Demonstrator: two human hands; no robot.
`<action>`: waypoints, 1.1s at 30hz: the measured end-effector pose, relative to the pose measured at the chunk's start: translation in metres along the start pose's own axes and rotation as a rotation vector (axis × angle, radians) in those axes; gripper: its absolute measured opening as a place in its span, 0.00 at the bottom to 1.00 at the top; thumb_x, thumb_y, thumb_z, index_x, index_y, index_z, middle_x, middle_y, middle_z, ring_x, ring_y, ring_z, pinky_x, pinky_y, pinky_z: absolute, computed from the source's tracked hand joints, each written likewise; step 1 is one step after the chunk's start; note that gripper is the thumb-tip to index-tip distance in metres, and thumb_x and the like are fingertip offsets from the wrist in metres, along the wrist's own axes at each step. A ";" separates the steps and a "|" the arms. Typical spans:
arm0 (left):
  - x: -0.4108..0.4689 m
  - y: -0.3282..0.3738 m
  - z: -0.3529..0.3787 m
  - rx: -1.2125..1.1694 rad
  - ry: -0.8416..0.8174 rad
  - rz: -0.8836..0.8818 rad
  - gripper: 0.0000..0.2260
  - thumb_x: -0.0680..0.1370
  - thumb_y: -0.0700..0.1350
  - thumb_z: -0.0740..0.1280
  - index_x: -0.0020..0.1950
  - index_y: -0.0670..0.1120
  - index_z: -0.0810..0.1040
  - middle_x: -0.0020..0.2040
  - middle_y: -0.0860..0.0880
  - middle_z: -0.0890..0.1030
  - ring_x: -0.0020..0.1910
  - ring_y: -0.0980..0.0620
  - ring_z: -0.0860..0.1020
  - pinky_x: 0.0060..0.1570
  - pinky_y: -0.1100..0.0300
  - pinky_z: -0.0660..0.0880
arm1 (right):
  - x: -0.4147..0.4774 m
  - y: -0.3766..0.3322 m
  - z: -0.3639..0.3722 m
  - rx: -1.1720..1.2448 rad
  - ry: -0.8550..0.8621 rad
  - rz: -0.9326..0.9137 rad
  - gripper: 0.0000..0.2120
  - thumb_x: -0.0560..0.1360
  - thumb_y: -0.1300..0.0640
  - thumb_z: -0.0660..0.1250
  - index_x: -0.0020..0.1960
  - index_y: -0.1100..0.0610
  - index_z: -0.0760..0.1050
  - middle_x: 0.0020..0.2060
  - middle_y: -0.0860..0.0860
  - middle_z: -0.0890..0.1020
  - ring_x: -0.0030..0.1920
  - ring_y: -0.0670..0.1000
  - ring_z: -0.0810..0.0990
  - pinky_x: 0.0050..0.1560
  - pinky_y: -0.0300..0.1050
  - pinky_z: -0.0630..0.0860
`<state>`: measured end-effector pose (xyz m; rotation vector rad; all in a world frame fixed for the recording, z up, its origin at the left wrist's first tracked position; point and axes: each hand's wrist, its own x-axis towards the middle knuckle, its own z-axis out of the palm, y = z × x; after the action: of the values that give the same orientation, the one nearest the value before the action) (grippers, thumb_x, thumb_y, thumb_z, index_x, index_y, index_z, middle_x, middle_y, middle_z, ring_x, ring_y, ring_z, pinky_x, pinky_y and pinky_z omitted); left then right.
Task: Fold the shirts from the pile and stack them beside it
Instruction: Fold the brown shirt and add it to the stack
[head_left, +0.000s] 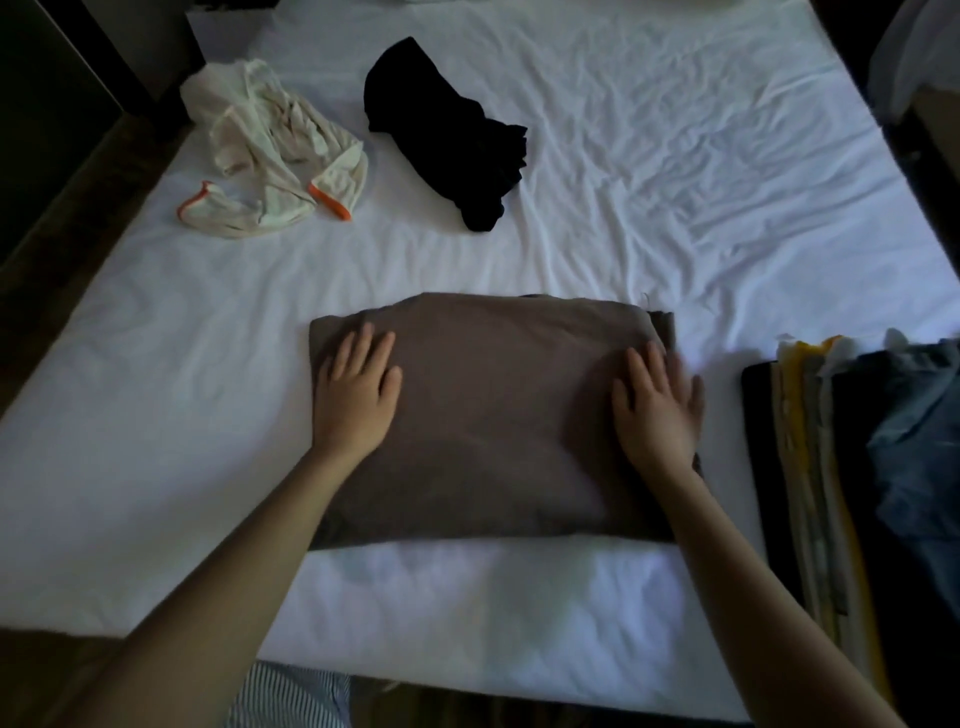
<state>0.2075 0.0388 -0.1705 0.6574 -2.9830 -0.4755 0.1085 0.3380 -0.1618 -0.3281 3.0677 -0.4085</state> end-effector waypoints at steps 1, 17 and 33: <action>-0.015 -0.006 -0.007 -0.110 0.042 -0.065 0.22 0.83 0.49 0.55 0.76 0.47 0.60 0.77 0.43 0.58 0.75 0.44 0.57 0.73 0.49 0.54 | -0.010 0.008 -0.005 0.030 0.052 0.024 0.23 0.80 0.51 0.56 0.74 0.54 0.63 0.74 0.54 0.62 0.74 0.58 0.56 0.72 0.53 0.49; -0.128 -0.005 -0.053 -0.545 0.217 -0.354 0.03 0.80 0.40 0.59 0.47 0.43 0.69 0.40 0.43 0.75 0.42 0.40 0.75 0.42 0.53 0.67 | -0.106 0.029 -0.058 0.653 0.239 0.039 0.07 0.77 0.65 0.64 0.51 0.67 0.79 0.41 0.56 0.80 0.41 0.53 0.77 0.38 0.35 0.70; -0.146 -0.036 -0.055 -0.809 0.043 -0.392 0.07 0.81 0.41 0.60 0.51 0.38 0.74 0.49 0.42 0.78 0.49 0.46 0.76 0.49 0.54 0.70 | -0.104 0.070 -0.069 0.947 -0.117 0.398 0.09 0.76 0.59 0.67 0.45 0.65 0.79 0.32 0.55 0.77 0.34 0.51 0.74 0.32 0.33 0.70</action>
<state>0.3605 0.0531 -0.1272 1.0885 -2.2735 -1.5288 0.1918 0.4434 -0.1136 0.2754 2.3582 -1.5935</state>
